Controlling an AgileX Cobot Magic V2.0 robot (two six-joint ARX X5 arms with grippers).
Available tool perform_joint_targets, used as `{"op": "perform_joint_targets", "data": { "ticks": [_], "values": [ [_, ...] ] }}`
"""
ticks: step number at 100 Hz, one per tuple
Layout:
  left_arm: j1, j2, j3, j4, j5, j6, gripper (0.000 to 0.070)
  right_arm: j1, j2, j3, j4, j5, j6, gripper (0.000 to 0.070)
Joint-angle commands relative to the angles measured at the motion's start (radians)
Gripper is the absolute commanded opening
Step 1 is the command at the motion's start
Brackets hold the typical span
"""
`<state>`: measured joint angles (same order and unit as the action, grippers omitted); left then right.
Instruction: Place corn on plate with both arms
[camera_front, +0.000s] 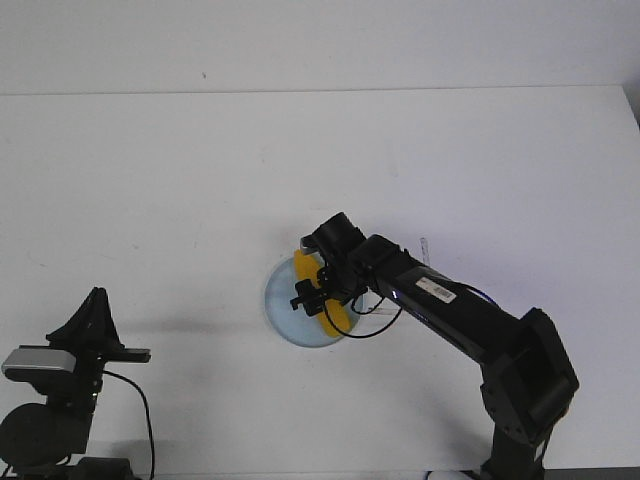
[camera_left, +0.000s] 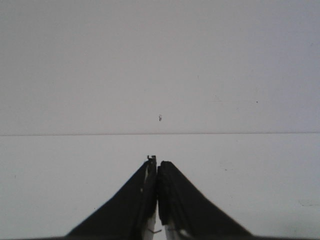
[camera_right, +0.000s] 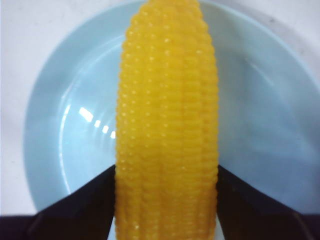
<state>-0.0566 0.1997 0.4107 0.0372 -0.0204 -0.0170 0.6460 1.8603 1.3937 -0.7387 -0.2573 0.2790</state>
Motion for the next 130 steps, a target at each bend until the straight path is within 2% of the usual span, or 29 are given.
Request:
{"op": "perform_joint_targets", "data": {
  "ticks": [1, 6, 31, 43, 53, 69, 84, 88, 94, 106, 130],
  "values": [
    [0.000, -0.001, 0.008, 0.009, 0.000, 0.008, 0.0001, 0.010, 0.020, 0.010, 0.002, 0.000, 0.027, 0.0483],
    [0.000, -0.001, 0.008, 0.009, 0.000, 0.008, 0.0001, 0.011, 0.018, 0.011, 0.002, -0.003, 0.030, 0.0516],
    [0.000, -0.001, 0.008, 0.009, 0.000, 0.008, 0.0001, 0.010, -0.072, 0.013, 0.010, 0.009, 0.031, 0.0516],
    [0.000, -0.001, 0.008, 0.009, 0.000, 0.008, 0.0001, 0.008, -0.134, 0.013, 0.014, 0.078, 0.026, 0.0516],
    [0.000, -0.001, 0.008, 0.009, 0.000, 0.008, 0.0001, 0.008, -0.181, 0.012, 0.026, 0.146, -0.036, 0.0508],
    [0.000, -0.001, 0.008, 0.009, 0.000, 0.008, 0.0001, -0.007, -0.269, -0.020, 0.068, 0.293, -0.099, 0.0301],
    [0.000, -0.001, 0.008, 0.009, 0.000, 0.008, 0.0001, -0.053, -0.373, -0.117, 0.140, 0.368, -0.129, 0.0193],
    [0.000, -0.001, 0.008, 0.009, 0.000, 0.008, 0.0001, -0.073, -0.407, -0.155, 0.167, 0.386, -0.129, 0.0131],
    [-0.001, -0.001, 0.008, 0.009, 0.000, 0.008, 0.0001, -0.111, -0.462, -0.218, 0.208, 0.413, -0.128, 0.0000],
    [0.000, -0.001, 0.008, 0.009, 0.000, 0.008, 0.0001, -0.202, -0.571, -0.351, 0.303, 0.420, -0.134, 0.0000],
    [0.000, -0.001, 0.008, 0.009, 0.000, 0.008, 0.0001, -0.390, -0.822, -0.645, 0.562, 0.408, -0.221, 0.0000]
  ]
}}
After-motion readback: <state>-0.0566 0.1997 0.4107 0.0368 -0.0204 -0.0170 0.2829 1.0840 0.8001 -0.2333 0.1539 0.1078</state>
